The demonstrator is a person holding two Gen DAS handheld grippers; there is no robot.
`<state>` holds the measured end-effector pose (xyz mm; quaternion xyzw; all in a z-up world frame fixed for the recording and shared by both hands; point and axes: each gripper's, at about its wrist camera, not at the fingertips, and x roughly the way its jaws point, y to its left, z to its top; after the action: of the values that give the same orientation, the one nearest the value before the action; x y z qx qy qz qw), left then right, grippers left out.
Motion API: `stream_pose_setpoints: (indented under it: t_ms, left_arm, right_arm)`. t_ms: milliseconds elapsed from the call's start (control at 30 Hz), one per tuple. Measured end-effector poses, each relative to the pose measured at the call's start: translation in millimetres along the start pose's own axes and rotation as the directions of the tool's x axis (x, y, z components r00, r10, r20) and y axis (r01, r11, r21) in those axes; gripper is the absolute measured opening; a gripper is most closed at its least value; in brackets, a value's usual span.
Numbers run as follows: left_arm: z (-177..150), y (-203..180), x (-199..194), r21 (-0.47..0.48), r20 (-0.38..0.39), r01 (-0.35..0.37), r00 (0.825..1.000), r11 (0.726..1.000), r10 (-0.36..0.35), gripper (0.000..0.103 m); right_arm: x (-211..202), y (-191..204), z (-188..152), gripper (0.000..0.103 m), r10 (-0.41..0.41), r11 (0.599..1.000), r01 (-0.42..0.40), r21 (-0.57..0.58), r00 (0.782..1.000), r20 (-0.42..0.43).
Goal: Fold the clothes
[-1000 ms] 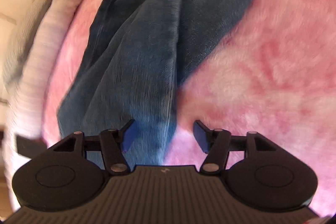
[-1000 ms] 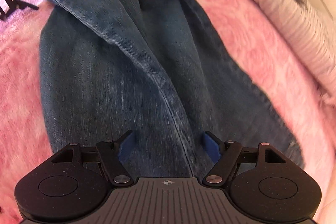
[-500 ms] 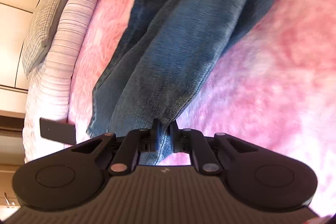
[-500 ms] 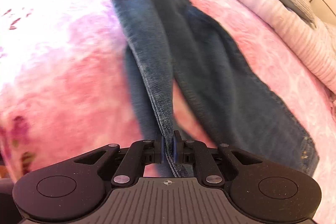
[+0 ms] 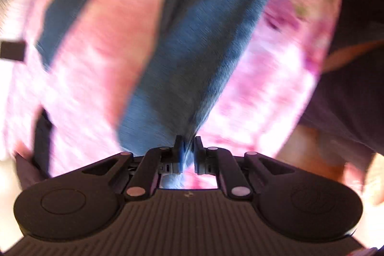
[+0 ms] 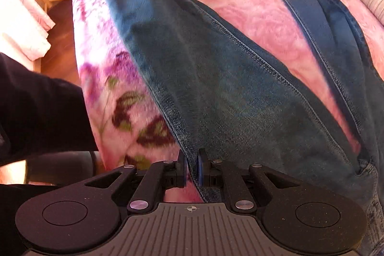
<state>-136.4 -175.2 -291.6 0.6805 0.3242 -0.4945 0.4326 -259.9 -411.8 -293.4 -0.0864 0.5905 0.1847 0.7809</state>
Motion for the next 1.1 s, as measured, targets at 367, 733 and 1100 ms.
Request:
stream_pose_setpoints:
  t_ms: [367,733,1100]
  left_arm:
    - [-42.3,33.6,-18.0,-0.181,0.060,0.023,0.998,0.983,-0.013,0.018]
    - [-21.1,160.5,2.5,-0.103,0.130,-0.348,0.924,0.932,0.359,0.032]
    - [61.4,284.1,145.0,0.194,0.322,-0.563,0.810,0.803,0.489,0.033]
  right_arm:
    - [-36.9,-11.4,13.0,0.071,-0.088,0.990,0.091,0.108,0.996,-0.031]
    - [-34.3,-55.9,59.3,0.071,-0.299,0.937,0.286,0.200,0.953,0.039]
    - [0.0,-87.1,110.0,0.071,-0.435,0.849,0.420,0.322,0.900,-0.025]
